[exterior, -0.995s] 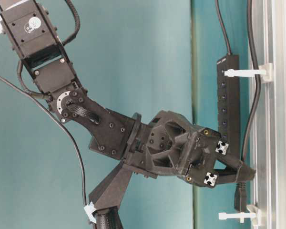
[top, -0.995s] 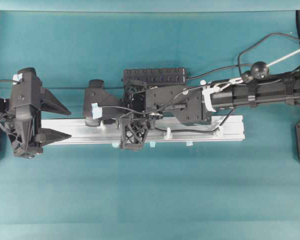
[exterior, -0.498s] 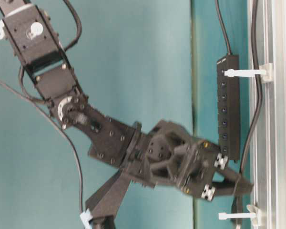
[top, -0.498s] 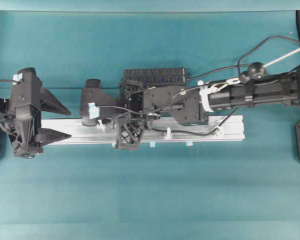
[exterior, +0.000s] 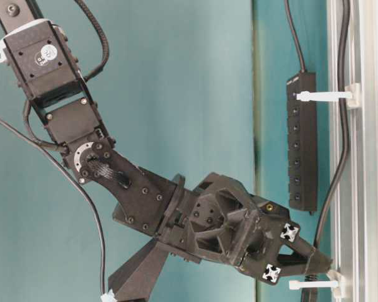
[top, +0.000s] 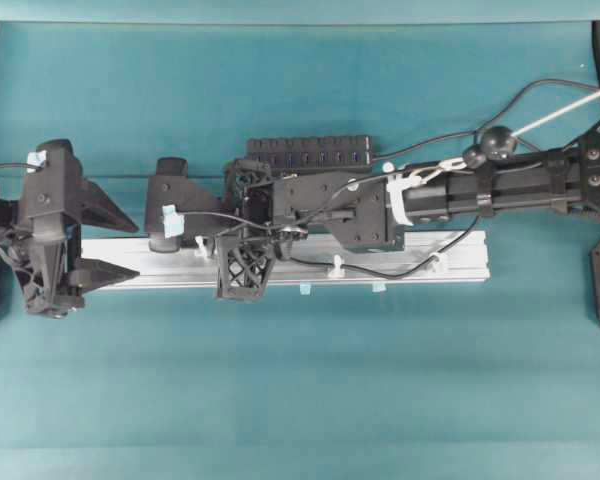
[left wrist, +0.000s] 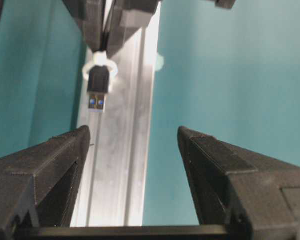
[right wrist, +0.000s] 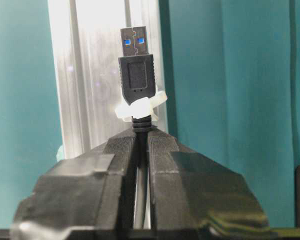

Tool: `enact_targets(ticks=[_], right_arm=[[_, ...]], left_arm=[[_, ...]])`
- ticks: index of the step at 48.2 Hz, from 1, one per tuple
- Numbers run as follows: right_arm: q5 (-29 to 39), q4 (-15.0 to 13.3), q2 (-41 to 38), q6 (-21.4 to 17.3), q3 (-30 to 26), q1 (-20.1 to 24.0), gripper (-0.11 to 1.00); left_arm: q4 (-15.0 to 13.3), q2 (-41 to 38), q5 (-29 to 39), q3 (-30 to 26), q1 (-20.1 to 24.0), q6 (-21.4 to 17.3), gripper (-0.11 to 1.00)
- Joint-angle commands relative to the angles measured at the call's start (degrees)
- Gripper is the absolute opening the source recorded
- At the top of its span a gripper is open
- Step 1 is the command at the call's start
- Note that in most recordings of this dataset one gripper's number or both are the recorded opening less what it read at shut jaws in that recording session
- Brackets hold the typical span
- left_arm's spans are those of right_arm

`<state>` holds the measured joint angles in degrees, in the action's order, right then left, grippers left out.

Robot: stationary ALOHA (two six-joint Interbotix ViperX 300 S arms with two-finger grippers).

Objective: Pass the USB cable through three rings with both arms.

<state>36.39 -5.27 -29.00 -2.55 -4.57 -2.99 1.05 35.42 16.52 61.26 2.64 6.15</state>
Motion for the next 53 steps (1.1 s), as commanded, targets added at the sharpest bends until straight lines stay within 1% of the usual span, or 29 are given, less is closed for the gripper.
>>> enact_targets(ticks=[1,12,17,28,35,53], right_arm=[[-0.3,0.2,0.4,0.6,-0.8,0.2,-0.08],[-0.4,0.2,0.4,0.5,-0.8,0.2,-0.08],[-0.5,0.2,0.4,0.6,-0.8,0.3,-0.08],[-1.4,0.2,0.4,0.6,-0.7,0.8,-0.08],[-2.0,0.2,0.4,0.6,-0.6,0.8,-0.08],[-1.8,0.3,0.4,0.5,-0.7,1.1,-0.08]], left_arm=[[0.2,-1.0,-1.6,0.2,0.9,0.1,0.76],[0.2,-6.2,-13.2,3.8,3.7,0.0,0.76],[0.2,-9.4,-16.4,3.9,4.0,-0.1,0.76],[0.2,-15.9,-19.2,1.6,4.0,-0.9,0.76],[0.2,-18.0,-20.8,1.1,4.0,-0.9,0.76],[0.2,-18.3,-21.9,1.1,4.0,-0.9,0.75]])
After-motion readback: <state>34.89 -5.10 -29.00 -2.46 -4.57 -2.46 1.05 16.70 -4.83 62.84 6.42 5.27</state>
